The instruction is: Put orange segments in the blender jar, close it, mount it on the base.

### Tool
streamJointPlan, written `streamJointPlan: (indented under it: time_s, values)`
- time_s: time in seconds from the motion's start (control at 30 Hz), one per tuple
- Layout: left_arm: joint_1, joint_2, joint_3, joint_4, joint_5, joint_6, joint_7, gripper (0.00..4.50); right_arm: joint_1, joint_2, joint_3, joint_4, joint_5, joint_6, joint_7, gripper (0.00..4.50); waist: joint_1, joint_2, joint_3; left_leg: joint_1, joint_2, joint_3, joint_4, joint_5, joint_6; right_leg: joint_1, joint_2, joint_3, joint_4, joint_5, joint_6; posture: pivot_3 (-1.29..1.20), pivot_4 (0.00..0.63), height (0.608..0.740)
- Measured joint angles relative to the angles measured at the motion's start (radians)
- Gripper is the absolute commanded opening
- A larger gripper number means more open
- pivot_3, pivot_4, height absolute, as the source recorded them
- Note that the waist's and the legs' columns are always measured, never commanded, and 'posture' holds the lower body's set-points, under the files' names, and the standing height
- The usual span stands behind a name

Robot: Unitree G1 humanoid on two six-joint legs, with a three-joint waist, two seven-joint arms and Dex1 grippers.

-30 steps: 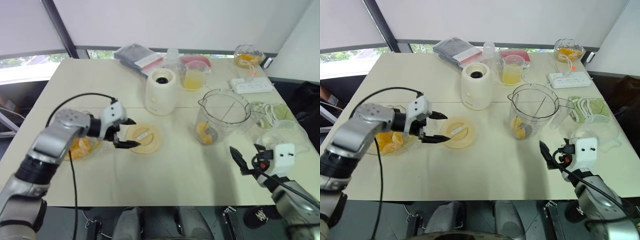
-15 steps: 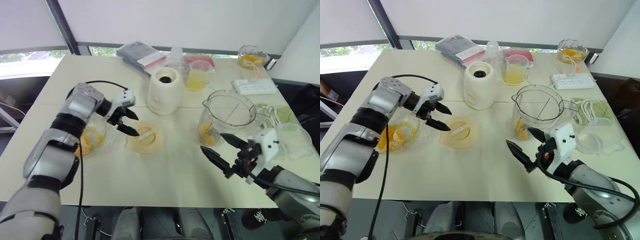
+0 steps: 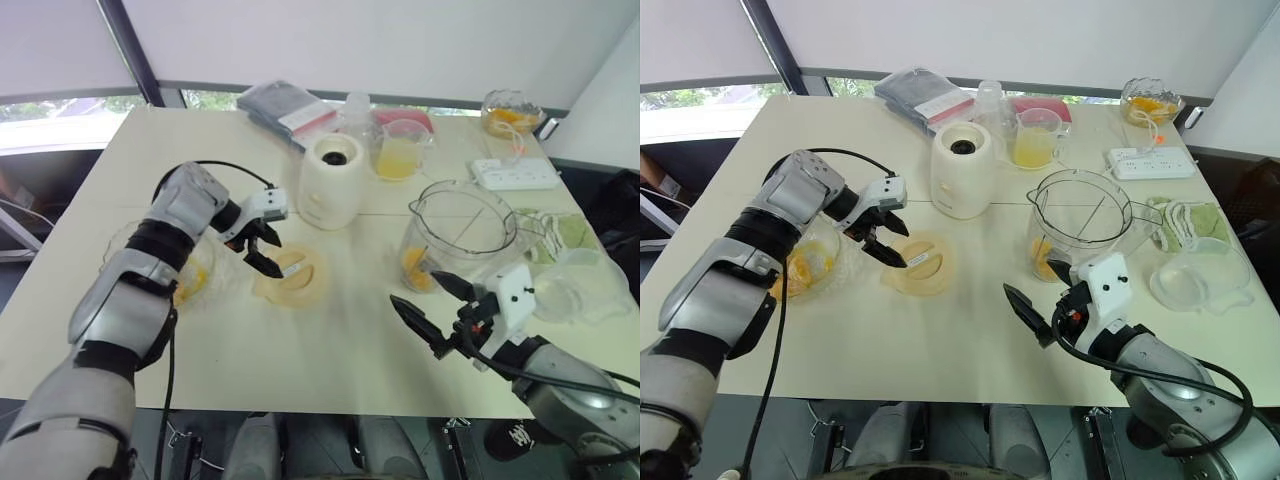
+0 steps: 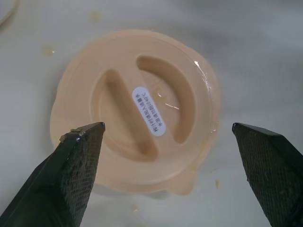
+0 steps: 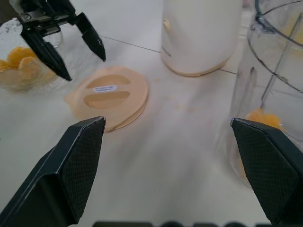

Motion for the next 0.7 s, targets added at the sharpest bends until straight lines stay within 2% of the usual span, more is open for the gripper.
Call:
streamJointPlan:
  time_s: [0.23,0.4,0.7]
  values:
    - [0.011,-0.054,-0.005,-0.062,0.004,0.135,0.021,4.50,-0.010,0.001,0.030,0.027,-0.047,-0.008,0.002,4.45,0.000,0.000,0.000,-0.003,0.001,0.000,0.010,0.000,0.001,0.001,0.000,-0.003,0.002,0.000,0.000,0.00,0.150,0.740]
    - [0.034,-0.077,-0.031,-0.063,0.036,0.145,0.066,4.50,-0.012,0.010,0.044,0.028,-0.073,-0.009,0.001,4.45,-0.002,0.000,0.000,-0.002,0.001,0.000,0.012,0.000,0.001,0.003,0.000,-0.002,0.002,0.000,-0.001,0.00,0.150,0.740]
    - [0.027,-0.147,-0.045,0.045,0.092,0.201,0.201,4.50,0.001,0.034,0.065,0.026,-0.104,-0.009,-0.017,4.45,0.004,0.000,-0.001,-0.002,0.000,-0.001,0.012,0.000,0.001,0.004,0.000,-0.003,0.002,0.000,0.000,0.00,0.150,0.740]
